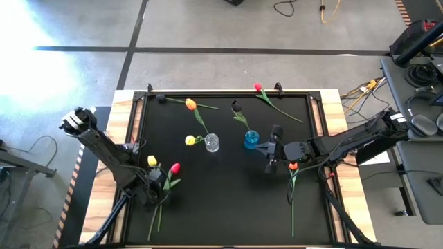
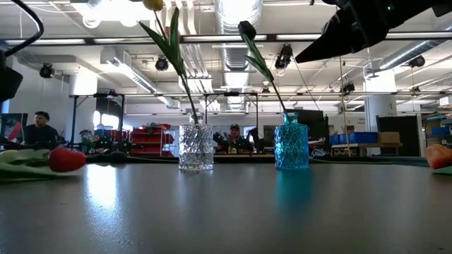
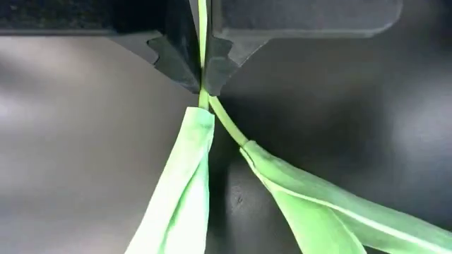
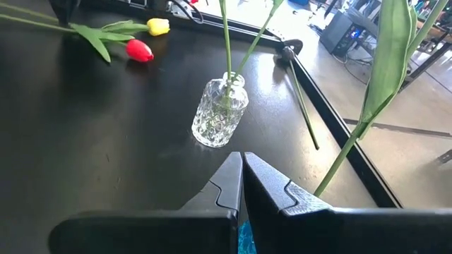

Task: Sort flowers into vase by color
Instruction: Put the bottom red flower into the blue vase

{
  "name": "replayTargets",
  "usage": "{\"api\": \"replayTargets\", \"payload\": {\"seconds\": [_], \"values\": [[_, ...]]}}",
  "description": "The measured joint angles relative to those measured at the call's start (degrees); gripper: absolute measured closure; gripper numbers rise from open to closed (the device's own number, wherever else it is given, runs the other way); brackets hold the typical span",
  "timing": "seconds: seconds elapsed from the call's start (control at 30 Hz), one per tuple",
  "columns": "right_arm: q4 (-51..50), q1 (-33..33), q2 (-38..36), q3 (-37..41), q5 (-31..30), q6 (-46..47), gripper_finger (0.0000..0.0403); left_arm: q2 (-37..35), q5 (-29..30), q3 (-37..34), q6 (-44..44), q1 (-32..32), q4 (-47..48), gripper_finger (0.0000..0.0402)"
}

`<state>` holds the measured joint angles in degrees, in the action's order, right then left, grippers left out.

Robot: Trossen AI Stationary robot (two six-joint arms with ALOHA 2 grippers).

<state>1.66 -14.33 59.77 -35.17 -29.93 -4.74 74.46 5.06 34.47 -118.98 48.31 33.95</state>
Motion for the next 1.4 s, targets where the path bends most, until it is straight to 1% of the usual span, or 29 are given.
{"api": "replayTargets", "payload": {"seconds": [0.13, 0.23, 0.3, 0.33, 0.47, 0.53, 0.6, 0.73, 0.8, 0.9, 0.97, 1.03, 1.13, 1.17, 1.23, 1.33, 1.4], "values": [[-0.01, 0.00, 0.00, 0.08, 0.00, 0.01, 0.0394, -2.43, 0.55, 3.61, 1.01, 0.02, 8.34, 0.0401], [0.03, 0.00, 0.00, 0.19, -0.02, 0.01, 0.0394, -4.71, 4.81, 7.04, 2.10, 0.28, 14.91, 0.0401], [-0.05, 0.00, 0.02, 0.38, -0.04, 0.03, 0.0394, -6.38, 9.69, 8.96, 3.04, 0.68, 18.25, 0.0401], [-0.02, 0.00, 0.02, 0.53, -0.04, 0.02, 0.0394, -7.31, 13.10, 9.63, 3.44, 1.04, 19.21, 0.0401], [0.32, 0.10, 0.02, 1.46, -0.04, 0.18, 0.0394, -12.31, 30.64, 9.95, 7.85, 2.60, 20.88, 0.0401], [0.68, 0.11, 0.02, 1.78, -0.05, 0.39, 0.0394, -14.57, 39.27, 9.63, 12.63, 3.23, 20.76, 0.0401], [0.82, 0.11, 0.02, 1.83, 0.00, 1.16, 0.0394, -16.03, 45.60, 9.58, 20.07, 3.39, 19.71, 0.0401], [2.92, 0.11, 0.02, 1.87, 0.74, 2.52, 0.0394, -17.36, 53.14, 9.52, 38.88, 3.34, 12.66, 0.0401], [5.96, 0.11, 0.02, 1.87, 3.17, 2.64, 0.0394, -17.37, 55.51, 9.42, 48.39, 3.34, 7.35, 0.0401], [11.61, 0.11, 0.02, 1.87, 10.92, 2.79, 0.0393, -16.98, 57.78, 9.12, 59.76, 3.34, -0.64, 0.0402], [15.62, 0.10, 0.10, 1.87, 15.50, 2.86, 0.0390, -16.32, 58.33, 8.75, 65.44, 3.32, -4.84, 0.0402], [19.18, 0.07, 0.67, 1.86, 17.00, 3.63, 0.0382, -15.49, 58.37, 8.25, 69.68, 3.05, -8.88, 0.0402], [21.09, 0.04, 1.96, 1.85, 16.87, 3.85, 0.0363, -14.31, 55.80, 6.25, 75.71, 2.19, -16.28, 0.0402], [21.57, 0.04, 2.57, 1.85, 16.86, 4.23, 0.0355, -13.95, 54.32, 5.06, 77.81, 1.73, -20.05, 0.0402], [21.73, 0.00, 3.83, 1.82, 16.88, 5.19, 0.0339, -13.17, 49.58, 2.38, 82.78, 0.51, -28.82, 0.0402], [21.61, -0.04, 5.84, 1.20, 16.90, 6.56, 0.0316, -11.55, 41.32, -3.06, 91.12, -2.35, -46.06, 0.0402], [21.60, -0.06, 6.73, 0.92, 16.90, 6.71, 0.0304, -10.32, 35.56, -6.70, 96.01, -5.32, -58.24, 0.0401]]}}
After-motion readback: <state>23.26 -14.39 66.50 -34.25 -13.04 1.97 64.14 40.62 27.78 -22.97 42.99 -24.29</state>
